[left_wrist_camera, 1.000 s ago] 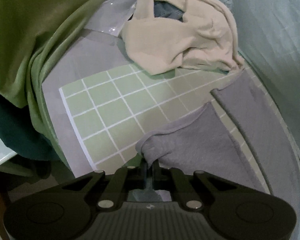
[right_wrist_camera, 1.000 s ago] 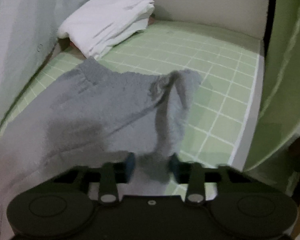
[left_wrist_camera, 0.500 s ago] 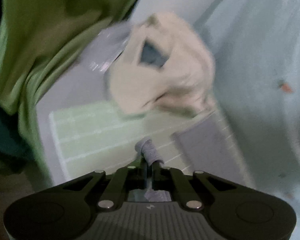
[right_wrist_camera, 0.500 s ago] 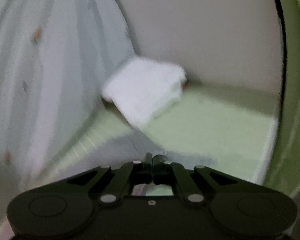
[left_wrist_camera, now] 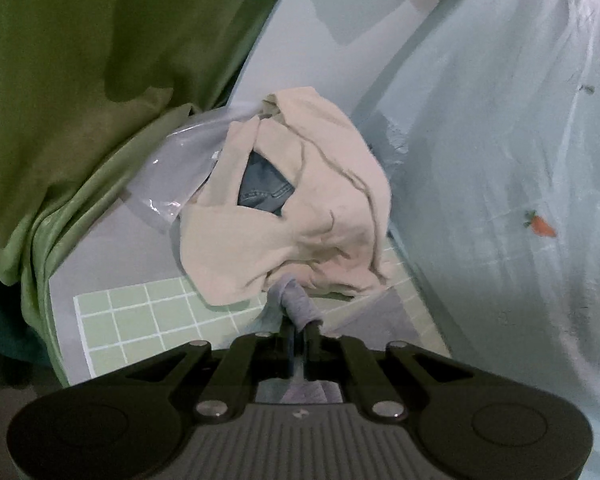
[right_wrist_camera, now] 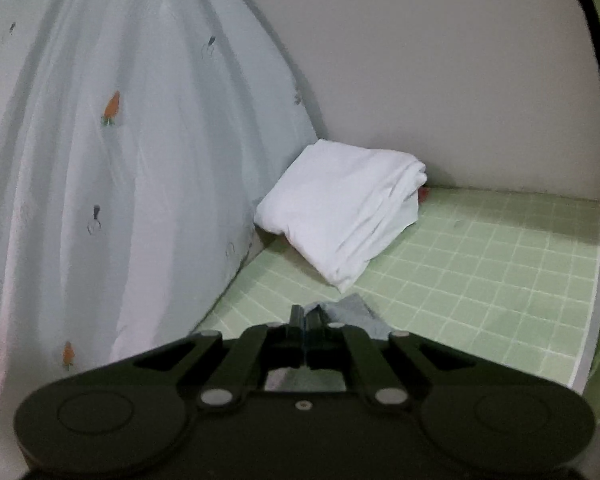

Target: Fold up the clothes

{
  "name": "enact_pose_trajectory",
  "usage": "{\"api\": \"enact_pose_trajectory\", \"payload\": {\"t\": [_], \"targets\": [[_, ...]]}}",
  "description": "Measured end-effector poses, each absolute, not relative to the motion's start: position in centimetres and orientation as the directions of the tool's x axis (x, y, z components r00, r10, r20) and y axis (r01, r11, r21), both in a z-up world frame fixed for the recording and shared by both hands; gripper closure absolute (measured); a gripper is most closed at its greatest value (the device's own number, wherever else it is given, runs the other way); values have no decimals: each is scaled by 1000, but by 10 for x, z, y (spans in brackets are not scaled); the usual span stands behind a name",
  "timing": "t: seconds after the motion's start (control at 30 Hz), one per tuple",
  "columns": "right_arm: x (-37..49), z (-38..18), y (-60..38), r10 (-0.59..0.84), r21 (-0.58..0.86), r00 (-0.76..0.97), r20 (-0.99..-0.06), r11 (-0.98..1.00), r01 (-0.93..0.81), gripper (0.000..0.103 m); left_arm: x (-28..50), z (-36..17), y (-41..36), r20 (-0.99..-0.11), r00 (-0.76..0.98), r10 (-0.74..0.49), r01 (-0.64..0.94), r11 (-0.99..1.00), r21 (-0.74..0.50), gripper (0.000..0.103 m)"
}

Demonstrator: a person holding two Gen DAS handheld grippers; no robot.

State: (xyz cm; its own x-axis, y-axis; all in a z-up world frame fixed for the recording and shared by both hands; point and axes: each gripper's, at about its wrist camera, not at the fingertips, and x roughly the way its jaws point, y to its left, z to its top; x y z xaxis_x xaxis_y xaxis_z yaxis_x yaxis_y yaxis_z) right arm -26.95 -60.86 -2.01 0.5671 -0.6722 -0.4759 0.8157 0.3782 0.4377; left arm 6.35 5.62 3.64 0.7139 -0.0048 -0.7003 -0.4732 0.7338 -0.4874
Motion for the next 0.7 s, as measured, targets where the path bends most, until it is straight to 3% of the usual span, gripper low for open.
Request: {"api": "enact_pose_trajectory", "payload": {"t": [0.2, 0.43, 0.7], "targets": [[-223, -33, -628, -659, 315, 542, -521, 442, 840, 102, 126, 23, 26, -710, 703, -23, -451, 758, -471, 100], [-166, -47, -674, -644, 308, 540, -542, 446, 840, 102, 205, 7, -13, -722, 690, -56, -416, 786, -458, 100], [-76, -70, -726, -617, 201, 487, -618, 475, 857, 102, 317, -23, -77, -784, 617, -66, -365, 859, -359, 100]]}}
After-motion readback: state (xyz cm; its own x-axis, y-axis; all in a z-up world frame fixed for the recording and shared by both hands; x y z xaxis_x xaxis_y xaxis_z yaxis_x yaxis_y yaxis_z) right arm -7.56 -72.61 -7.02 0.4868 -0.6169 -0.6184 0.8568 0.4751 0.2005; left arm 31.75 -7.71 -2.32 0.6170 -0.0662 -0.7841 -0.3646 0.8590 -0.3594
